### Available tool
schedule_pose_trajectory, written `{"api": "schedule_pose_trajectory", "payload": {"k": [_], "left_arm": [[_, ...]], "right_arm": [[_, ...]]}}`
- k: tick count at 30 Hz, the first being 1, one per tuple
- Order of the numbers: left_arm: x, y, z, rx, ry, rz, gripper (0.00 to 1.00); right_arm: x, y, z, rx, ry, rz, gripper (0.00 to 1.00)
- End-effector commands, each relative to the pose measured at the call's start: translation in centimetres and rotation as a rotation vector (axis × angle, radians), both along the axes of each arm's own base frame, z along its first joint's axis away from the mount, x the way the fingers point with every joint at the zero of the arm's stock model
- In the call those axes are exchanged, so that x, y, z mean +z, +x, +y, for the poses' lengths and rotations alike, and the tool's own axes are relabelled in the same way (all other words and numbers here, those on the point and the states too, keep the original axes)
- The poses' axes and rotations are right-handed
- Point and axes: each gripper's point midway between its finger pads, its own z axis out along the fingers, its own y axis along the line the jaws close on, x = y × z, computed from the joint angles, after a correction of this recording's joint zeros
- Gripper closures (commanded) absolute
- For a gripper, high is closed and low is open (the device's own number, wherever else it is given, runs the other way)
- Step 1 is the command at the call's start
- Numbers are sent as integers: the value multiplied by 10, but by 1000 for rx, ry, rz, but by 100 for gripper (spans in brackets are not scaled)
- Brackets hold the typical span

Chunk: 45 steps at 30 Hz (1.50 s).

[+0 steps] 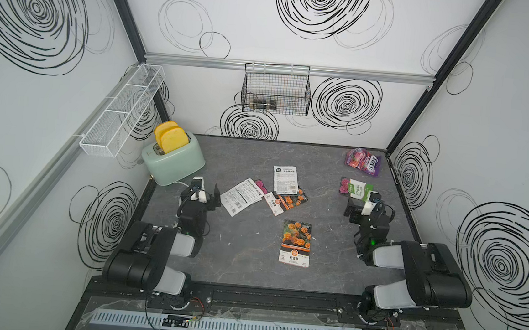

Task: Arrange the seed packets in a row
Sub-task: Pick up the seed packet from the center of the board.

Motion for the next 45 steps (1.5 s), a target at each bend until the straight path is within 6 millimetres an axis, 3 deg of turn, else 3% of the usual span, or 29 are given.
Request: {"api": "schedule_pose_trajectory", "payload": {"k": [1, 25, 30, 33, 36, 37, 40, 45], "left_arm": [[17, 3, 1, 1, -8, -67, 4], [16, 5, 1, -12, -15, -61, 4], [21, 5, 4, 27, -12, -66, 4], [30, 31, 12, 96, -4, 60, 4], [55, 52, 9, 122, 33, 102, 4], [66, 59, 5, 119, 34, 105, 4], [71, 73, -15, 60, -5, 197, 4], [48, 80, -71, -88, -21, 367, 4]], "right_arm": [[14, 7, -1, -6, 6, -54, 2], [13, 9, 0, 2, 7, -46, 2], [29, 13, 2, 8, -47, -58, 2], [34, 34, 2, -35, -26, 92, 2], [54, 43, 5, -62, -9, 122, 2], [60, 45, 12, -32, 8, 136, 2], [76, 52, 34, 30, 94, 174, 2], [84, 58, 120, 283, 205, 264, 2]]}}
